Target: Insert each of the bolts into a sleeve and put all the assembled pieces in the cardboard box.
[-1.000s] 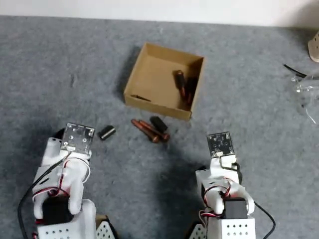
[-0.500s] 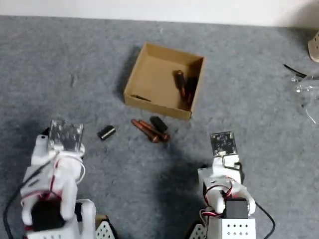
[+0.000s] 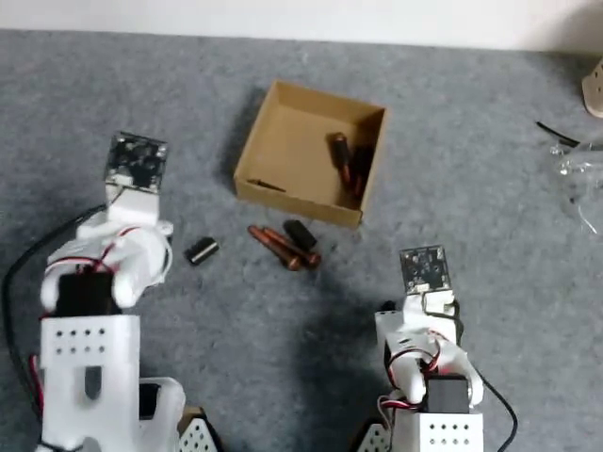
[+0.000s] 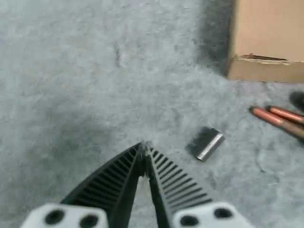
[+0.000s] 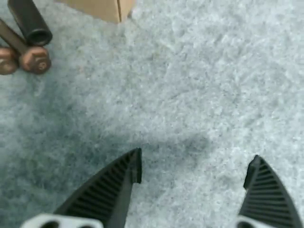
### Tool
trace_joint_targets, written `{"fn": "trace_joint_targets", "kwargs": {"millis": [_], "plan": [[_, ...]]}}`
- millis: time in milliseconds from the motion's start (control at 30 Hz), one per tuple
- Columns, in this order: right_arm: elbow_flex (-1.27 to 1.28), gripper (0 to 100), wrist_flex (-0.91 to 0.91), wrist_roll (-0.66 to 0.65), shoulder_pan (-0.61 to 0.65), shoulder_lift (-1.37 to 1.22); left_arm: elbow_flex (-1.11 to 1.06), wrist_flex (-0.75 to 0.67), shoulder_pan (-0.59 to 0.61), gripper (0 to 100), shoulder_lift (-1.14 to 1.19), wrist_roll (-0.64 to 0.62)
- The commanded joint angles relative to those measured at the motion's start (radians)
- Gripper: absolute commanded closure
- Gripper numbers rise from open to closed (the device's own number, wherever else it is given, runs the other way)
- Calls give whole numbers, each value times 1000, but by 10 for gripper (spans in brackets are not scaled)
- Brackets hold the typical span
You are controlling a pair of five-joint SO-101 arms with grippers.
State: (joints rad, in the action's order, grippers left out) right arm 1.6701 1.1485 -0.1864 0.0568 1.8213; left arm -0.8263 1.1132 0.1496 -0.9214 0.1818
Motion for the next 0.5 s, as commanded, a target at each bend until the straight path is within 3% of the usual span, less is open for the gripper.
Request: {"fn": "trace_joint_targets", "kwargs": {"millis": [0,67,200,367,467], "plan": [[143,677,-27,-11,-8,16,58,-32,-101,875,97,-11],[143,677,-28,-11,-8,16,58,-54,-170,823,179,-11],[143,677,-30,-11,-8,16,58,-101,-302,822,295,-40],[143,677,-33,-11,-8,16,58,-227,-390,818,309,-358],[143,677,-33,-11,-10,16,53,-258,-412,818,311,-393]]}}
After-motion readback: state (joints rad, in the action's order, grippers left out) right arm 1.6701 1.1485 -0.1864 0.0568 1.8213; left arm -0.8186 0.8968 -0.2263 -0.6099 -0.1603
